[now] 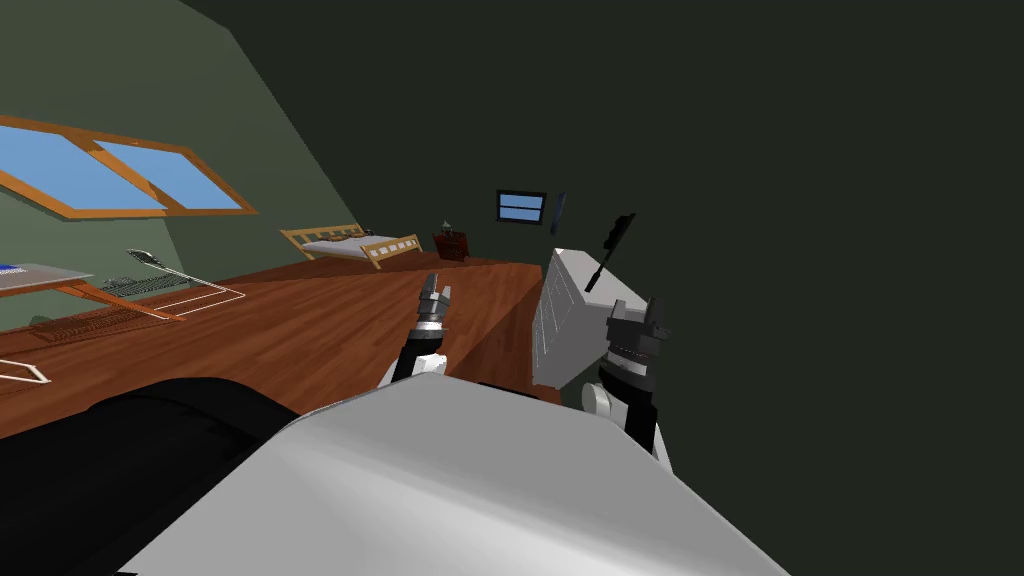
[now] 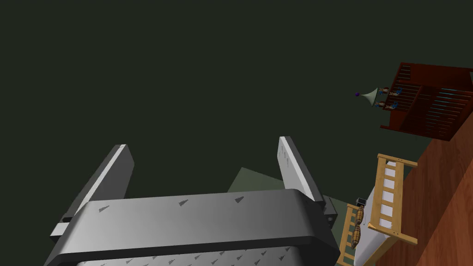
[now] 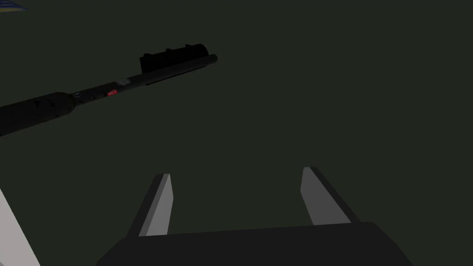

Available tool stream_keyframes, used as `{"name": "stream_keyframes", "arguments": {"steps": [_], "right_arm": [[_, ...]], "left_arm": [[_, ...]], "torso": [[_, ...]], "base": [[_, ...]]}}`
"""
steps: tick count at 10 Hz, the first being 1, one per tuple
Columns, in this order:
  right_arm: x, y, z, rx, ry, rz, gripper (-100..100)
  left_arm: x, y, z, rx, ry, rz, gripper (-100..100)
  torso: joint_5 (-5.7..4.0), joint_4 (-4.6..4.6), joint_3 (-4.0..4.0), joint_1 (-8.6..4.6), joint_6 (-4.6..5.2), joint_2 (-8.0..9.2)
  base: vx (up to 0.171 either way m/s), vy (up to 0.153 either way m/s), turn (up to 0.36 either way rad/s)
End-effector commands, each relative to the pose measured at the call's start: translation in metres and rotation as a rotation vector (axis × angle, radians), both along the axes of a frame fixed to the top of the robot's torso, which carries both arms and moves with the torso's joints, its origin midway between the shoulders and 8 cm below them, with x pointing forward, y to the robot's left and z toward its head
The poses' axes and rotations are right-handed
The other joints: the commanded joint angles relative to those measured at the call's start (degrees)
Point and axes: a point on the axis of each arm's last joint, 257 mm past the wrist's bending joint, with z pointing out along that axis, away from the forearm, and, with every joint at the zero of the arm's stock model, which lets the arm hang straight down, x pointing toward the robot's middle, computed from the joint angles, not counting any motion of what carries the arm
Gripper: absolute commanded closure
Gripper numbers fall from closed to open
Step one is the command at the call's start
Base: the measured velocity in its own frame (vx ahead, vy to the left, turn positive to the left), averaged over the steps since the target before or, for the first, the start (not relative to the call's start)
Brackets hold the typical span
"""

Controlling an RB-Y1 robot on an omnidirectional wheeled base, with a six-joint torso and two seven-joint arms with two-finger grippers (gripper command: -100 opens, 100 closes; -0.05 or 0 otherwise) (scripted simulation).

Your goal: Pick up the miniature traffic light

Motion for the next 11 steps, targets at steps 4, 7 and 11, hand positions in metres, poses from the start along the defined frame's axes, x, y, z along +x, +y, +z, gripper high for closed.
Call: {"name": "stream_keyframes", "arguments": {"steps": [4,7,11], "right_arm": [[-0.002,-0.012,-0.017,-0.145,0.089,-0.029,-100],[-0.008,-0.033,-0.034,-0.260,0.181,-0.088,-100],[-0.021,-0.069,-0.054,-0.431,0.311,-0.181,-100]], "left_arm": [[0.000,0.000,0.000,0.000,0.000,0.000,0],[0.000,0.000,0.000,0.000,0.000,0.000,0],[0.000,0.000,0.000,0.000,0.000,0.000,0]], "torso": [[0.03,0.00,-0.01,0.14,0.01,-0.02],[0.06,-0.01,-0.02,0.26,0.01,-0.04],[0.07,-0.02,-0.05,0.28,0.00,-0.09]], "base": [[0.008,0.038,-0.029],[0.015,0.075,-0.043],[0.027,0.081,-0.047]]}}
